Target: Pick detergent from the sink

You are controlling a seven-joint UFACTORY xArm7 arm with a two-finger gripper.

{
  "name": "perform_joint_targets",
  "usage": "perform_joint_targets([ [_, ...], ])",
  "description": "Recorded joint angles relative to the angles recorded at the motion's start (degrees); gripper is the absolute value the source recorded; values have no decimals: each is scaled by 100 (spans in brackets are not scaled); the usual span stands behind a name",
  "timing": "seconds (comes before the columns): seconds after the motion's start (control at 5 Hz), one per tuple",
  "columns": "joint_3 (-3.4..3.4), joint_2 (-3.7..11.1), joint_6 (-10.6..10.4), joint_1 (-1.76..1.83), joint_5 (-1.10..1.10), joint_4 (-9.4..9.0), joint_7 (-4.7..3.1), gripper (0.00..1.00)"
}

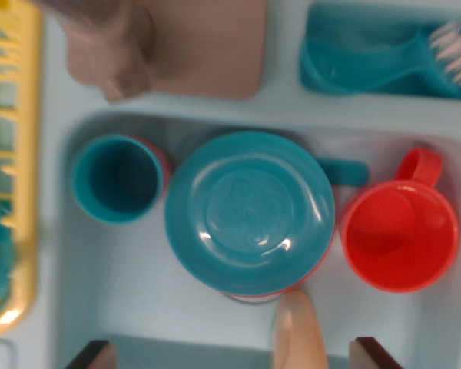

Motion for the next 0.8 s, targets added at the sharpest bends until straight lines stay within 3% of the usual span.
perform_joint_targets([
  [0.2, 0, 0, 0, 0, 0, 0, 0, 0],
  [0.4, -37, 12, -167, -24, 10, -177, -105, 0],
  [0.6, -37, 12, -167, -24, 10, -177, -105, 0],
  [0.8, -68, 22, -308, -45, 18, -327, -193, 0],
])
